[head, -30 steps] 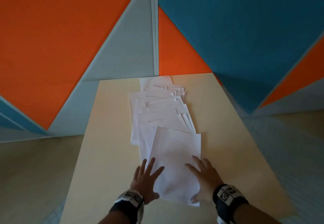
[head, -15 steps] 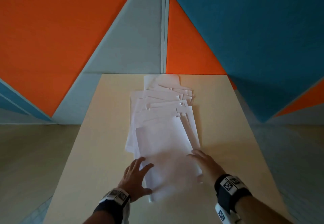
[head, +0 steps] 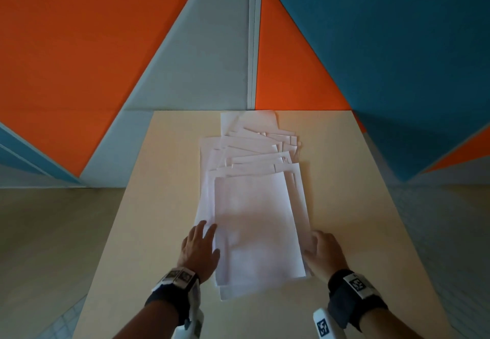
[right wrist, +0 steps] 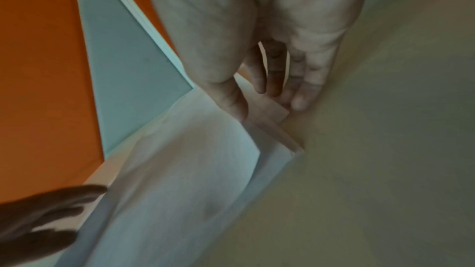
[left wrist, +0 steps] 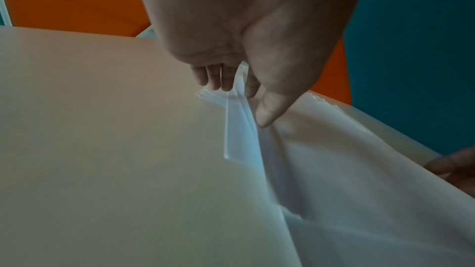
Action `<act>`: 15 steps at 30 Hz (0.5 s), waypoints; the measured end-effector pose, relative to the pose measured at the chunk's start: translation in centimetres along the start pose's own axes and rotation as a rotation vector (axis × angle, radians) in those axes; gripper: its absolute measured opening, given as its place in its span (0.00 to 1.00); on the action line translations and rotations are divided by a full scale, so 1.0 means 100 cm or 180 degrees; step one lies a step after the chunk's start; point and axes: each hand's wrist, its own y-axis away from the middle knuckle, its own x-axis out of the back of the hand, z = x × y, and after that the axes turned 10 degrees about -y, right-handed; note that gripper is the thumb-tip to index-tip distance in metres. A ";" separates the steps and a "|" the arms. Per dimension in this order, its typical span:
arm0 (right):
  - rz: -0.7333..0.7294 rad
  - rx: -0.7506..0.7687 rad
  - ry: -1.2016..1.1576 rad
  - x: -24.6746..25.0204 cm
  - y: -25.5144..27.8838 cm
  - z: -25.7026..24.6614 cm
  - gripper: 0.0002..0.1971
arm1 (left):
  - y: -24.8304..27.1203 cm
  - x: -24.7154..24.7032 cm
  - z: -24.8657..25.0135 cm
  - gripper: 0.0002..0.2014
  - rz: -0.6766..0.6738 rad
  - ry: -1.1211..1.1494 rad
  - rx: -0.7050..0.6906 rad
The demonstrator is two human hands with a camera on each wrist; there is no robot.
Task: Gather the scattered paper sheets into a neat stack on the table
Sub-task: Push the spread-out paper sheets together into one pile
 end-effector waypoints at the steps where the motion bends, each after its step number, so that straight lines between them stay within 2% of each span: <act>1: 0.0089 -0.0095 -0.0009 0.003 -0.006 -0.003 0.21 | -0.003 0.002 -0.003 0.33 -0.0070 -0.0008 0.0071; 6: 0.0150 -0.0387 -0.0180 0.009 -0.028 -0.025 0.18 | -0.018 0.003 -0.013 0.36 -0.0561 0.0001 0.0076; 12: -0.0013 -0.0511 -0.0325 -0.011 -0.020 -0.036 0.14 | -0.022 0.006 -0.012 0.33 -0.0206 0.0132 0.0099; 15: 0.0056 -0.0503 -0.0373 -0.015 -0.013 -0.033 0.13 | -0.019 0.010 -0.017 0.31 -0.0187 0.0431 0.0150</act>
